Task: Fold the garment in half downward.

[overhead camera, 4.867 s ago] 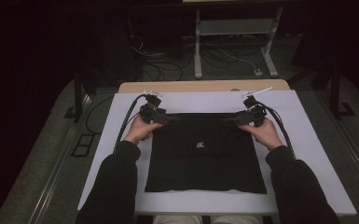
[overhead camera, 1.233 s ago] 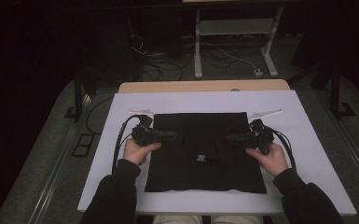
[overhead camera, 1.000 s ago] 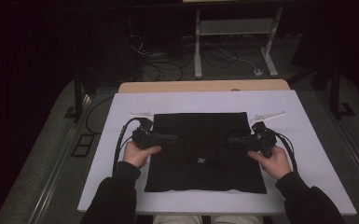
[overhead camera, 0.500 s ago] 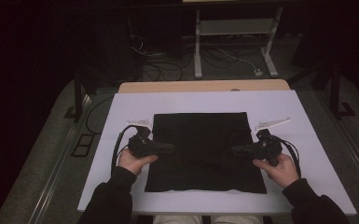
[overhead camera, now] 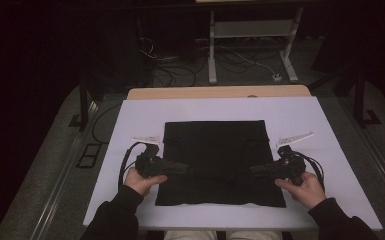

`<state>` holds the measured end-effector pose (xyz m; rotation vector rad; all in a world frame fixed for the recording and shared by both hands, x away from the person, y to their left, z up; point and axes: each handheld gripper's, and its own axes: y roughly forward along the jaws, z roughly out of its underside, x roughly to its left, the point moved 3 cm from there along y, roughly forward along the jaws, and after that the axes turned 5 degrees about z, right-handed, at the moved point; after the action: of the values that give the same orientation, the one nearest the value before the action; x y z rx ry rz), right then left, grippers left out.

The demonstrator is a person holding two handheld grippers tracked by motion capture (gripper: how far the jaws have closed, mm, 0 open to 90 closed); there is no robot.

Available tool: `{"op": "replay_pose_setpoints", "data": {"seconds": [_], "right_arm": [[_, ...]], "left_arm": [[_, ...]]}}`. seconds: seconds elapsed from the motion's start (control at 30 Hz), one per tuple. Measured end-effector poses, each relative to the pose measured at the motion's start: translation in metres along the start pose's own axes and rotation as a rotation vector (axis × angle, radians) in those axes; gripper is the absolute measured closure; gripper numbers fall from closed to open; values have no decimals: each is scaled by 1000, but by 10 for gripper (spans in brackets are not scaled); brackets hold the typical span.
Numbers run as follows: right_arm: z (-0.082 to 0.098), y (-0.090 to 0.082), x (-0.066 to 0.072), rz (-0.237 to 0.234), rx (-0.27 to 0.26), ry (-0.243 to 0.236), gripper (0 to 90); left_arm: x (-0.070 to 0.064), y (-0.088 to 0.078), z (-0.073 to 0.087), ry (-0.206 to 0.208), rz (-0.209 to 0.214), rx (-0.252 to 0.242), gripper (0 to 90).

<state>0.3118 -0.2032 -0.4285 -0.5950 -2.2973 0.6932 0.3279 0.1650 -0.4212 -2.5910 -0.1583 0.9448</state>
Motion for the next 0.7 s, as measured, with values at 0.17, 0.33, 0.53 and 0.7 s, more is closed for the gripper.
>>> {"op": "replay_pose_setpoints", "data": {"seconds": [0.17,0.33,0.53,0.7], "right_arm": [[5,1,1,-12,25,4,844],[10,4,2,-66,76,16,844],[17,9,6,-105,125,3,846],[19,9,8,-115,131,-8,846]], "left_arm": [[-2,-1,6,4,14,13,884],[-6,4,15,37,63,83,884],[-13,11,25,64,91,166,885],[-16,12,29,57,100,180,884]]}}
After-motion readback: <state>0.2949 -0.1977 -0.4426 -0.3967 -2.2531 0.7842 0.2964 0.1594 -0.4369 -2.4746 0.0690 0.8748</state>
